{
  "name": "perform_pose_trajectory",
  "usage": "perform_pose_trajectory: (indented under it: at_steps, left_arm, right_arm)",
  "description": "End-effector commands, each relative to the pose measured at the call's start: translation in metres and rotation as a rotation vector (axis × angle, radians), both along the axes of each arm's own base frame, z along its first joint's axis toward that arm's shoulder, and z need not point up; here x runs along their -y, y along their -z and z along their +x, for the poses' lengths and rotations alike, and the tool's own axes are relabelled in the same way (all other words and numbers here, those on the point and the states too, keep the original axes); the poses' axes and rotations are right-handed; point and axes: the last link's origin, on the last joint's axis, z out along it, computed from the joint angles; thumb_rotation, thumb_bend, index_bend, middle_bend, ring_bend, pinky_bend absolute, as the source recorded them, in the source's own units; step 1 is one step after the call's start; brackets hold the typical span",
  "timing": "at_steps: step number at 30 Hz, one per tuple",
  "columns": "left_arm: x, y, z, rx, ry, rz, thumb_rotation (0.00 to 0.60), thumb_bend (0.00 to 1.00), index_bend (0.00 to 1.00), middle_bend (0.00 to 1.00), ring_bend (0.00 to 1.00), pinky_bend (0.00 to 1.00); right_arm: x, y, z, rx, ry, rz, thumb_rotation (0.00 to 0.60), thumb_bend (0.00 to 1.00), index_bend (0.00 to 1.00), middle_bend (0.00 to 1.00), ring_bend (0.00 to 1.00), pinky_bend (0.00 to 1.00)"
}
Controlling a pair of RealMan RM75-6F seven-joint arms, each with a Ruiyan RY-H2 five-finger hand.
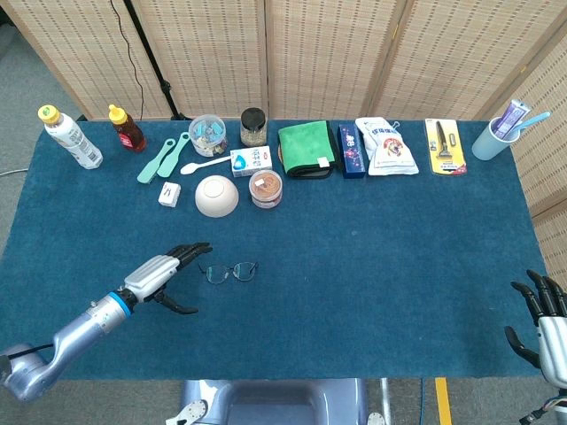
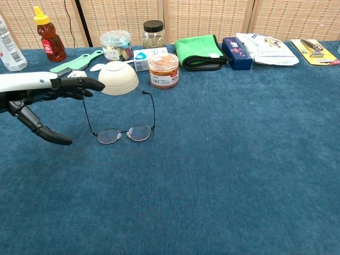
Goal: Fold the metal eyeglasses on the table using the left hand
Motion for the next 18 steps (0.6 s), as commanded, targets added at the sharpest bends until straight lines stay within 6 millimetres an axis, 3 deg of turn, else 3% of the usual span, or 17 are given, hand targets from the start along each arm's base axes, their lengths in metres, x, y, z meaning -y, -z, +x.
perform_pose_trajectory:
  at_steps: [1,18]
  left_arm:
    - [0.005,0.016,0.006,0.004,0.028,-0.056,0.483,0.05,0.00,0.00,0.00,0.00]
    - [0.042,0.031,0.005,-0.076,0.182,-0.104,0.481,0.05,0.00,0.00,0.00,0.00]
  right_arm:
    - [-0.001,-0.001,0.000,-0.004,0.006,-0.003,0.600,0.31,0.21,0.09,0.10,0.19]
    - [-0.006,-0.003,0.001,-0.008,0.011,-0.016,0.600,0.31,0.21,0.09,0.10,0.19]
